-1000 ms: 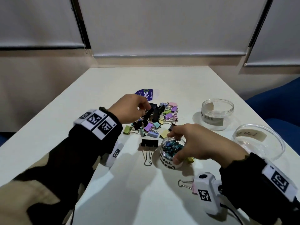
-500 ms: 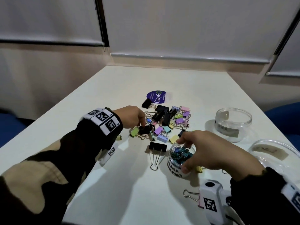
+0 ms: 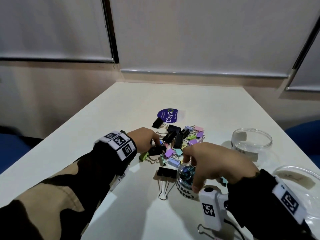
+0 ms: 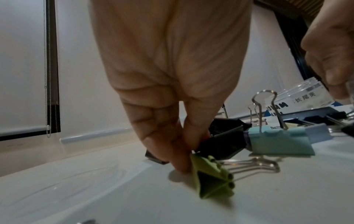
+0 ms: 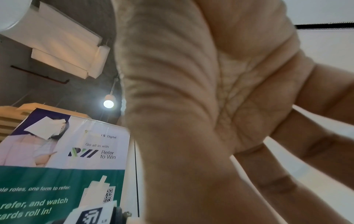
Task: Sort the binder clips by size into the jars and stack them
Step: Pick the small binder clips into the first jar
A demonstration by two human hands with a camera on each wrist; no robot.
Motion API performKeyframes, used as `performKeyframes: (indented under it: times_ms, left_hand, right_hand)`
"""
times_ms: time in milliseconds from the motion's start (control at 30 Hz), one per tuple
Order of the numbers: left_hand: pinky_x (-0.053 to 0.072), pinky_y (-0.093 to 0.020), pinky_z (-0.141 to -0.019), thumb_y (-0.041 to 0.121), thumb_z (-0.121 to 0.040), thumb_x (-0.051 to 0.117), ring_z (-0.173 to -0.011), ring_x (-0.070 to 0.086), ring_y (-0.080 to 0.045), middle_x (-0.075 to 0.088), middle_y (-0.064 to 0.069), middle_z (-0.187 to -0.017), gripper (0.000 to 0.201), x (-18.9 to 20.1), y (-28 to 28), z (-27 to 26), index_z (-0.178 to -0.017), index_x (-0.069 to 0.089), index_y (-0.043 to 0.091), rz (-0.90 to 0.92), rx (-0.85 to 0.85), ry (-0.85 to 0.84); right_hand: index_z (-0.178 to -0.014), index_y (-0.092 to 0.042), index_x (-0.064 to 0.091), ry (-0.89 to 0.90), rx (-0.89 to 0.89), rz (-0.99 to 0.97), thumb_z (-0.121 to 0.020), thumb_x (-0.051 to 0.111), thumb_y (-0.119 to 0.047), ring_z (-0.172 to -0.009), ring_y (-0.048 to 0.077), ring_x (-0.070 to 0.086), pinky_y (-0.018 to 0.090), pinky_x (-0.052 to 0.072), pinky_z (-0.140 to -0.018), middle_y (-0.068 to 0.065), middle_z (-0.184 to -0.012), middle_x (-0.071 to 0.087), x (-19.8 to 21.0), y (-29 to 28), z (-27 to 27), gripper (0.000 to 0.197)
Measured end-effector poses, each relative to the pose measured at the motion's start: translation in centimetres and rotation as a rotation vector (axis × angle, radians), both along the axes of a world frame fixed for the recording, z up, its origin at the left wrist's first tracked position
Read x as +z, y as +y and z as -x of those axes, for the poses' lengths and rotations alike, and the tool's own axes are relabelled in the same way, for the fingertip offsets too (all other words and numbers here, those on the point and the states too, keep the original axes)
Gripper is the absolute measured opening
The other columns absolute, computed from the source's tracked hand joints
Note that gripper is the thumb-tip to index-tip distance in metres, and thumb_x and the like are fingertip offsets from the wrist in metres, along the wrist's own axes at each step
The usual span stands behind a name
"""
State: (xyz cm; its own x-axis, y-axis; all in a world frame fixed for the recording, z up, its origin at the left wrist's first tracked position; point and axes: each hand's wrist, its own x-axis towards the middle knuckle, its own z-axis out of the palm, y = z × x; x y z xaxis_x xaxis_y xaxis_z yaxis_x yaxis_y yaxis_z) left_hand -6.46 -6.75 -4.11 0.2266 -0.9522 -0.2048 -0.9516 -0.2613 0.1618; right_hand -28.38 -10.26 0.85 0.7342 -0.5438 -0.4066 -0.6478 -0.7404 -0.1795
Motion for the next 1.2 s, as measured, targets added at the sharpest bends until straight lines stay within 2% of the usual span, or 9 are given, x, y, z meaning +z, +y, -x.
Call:
performKeyframes:
  times_ms: [67,167,300,400,700,800,933,1067,1200]
  left_hand:
    - [0.047,-0.027,-0.086,0.002,-0.090,0.044,-0.106,0.058,-0.018,0.066,-0.001,-0.118,0.043,-0.1,-0.2,-0.1,-0.117,0.068,0.026,-0.015,0.005,0.001]
    - [0.050,-0.030,-0.084,0.019,-0.093,0.045,-0.100,0.061,-0.020,0.069,-0.004,-0.109,0.030,-0.4,-0.6,0.0,-0.106,0.072,0.016,0.009,0.057,0.018]
    - [0.051,-0.032,-0.069,0.043,-0.089,0.060,-0.081,0.065,-0.018,0.072,-0.006,-0.086,0.035,-0.8,-1.1,0.3,-0.088,0.075,0.011,0.057,0.083,0.015]
    - [0.043,-0.026,-0.056,0.048,-0.085,0.066,-0.069,0.060,-0.015,0.070,-0.006,-0.078,0.040,-1.0,-1.1,0.4,-0.080,0.073,0.009,0.110,0.118,0.040]
    - [0.040,-0.022,-0.051,0.034,-0.074,0.080,-0.061,0.054,-0.009,0.062,0.002,-0.064,0.027,1.2,1.3,-2.0,-0.062,0.066,0.014,0.343,0.334,0.146]
    - [0.047,-0.026,-0.058,0.039,-0.075,0.078,-0.059,0.057,-0.011,0.066,-0.001,-0.065,0.032,0.6,1.8,-2.9,-0.068,0.070,0.009,0.299,0.408,0.140]
    - [0.042,-0.027,-0.062,0.043,-0.080,0.072,-0.078,0.057,-0.016,0.063,0.000,-0.081,0.032,0.2,2.1,-2.9,-0.083,0.069,0.011,0.236,0.400,0.024]
    - [0.038,-0.026,-0.068,0.033,-0.082,0.069,-0.087,0.054,-0.016,0.051,0.003,-0.090,0.015,0.4,1.6,-1.7,-0.090,0.068,0.020,0.240,0.226,-0.106]
    - [0.051,-0.027,-0.068,0.035,-0.076,0.076,-0.084,0.060,-0.013,0.060,0.010,-0.082,0.018,-0.4,0.6,0.1,-0.088,0.071,0.024,0.114,0.096,-0.057]
  right_hand:
    - [-0.115,-0.023,0.053,-0.023,-0.001,-0.006,-0.058,0.089,-0.028,-0.078,0.014,0.054,0.027,0.046,-0.056,-0.001,-0.106,0.060,-0.2,-0.1,0.1,0.068]
    - [-0.117,-0.026,0.053,-0.040,0.003,0.002,-0.057,0.089,-0.030,-0.095,0.018,0.058,0.032,0.052,-0.072,-0.003,-0.109,0.061,-0.4,-0.2,0.3,0.071]
    - [-0.116,-0.025,0.053,-0.039,0.010,-0.023,-0.058,0.089,-0.030,-0.088,0.019,0.057,0.026,0.044,-0.058,-0.002,-0.104,0.059,-0.4,-0.4,0.3,0.069]
    - [-0.114,-0.024,0.053,-0.043,0.027,-0.009,-0.057,0.090,-0.029,-0.090,0.021,0.059,0.027,0.045,-0.063,-0.001,-0.102,0.060,-0.5,-0.6,0.1,0.068]
    - [-0.107,-0.027,0.049,-0.195,-0.051,-0.262,-0.059,0.087,-0.021,-0.092,0.018,0.064,0.044,0.058,-0.078,0.000,-0.105,0.064,-1.8,-1.5,0.8,0.061]
    - [-0.104,-0.029,0.047,-0.205,-0.043,-0.348,-0.060,0.087,-0.019,-0.093,0.021,0.067,0.046,0.056,-0.083,0.000,-0.104,0.066,-2.1,-2.0,0.9,0.060]
    - [-0.105,-0.030,0.048,-0.223,-0.034,-0.379,-0.060,0.088,-0.020,-0.093,0.022,0.068,0.046,0.056,-0.083,-0.002,-0.104,0.065,-2.4,-2.3,0.9,0.061]
    - [-0.103,-0.034,0.049,-0.238,-0.030,-0.386,-0.055,0.089,-0.025,-0.093,0.022,0.068,0.045,0.056,-0.083,-0.002,-0.104,0.064,-2.7,-2.5,1.0,0.063]
    - [-0.103,-0.034,0.049,-0.238,-0.033,-0.407,-0.057,0.089,-0.024,-0.094,0.022,0.068,0.046,0.055,-0.084,-0.003,-0.106,0.064,-2.7,-2.6,1.1,0.062]
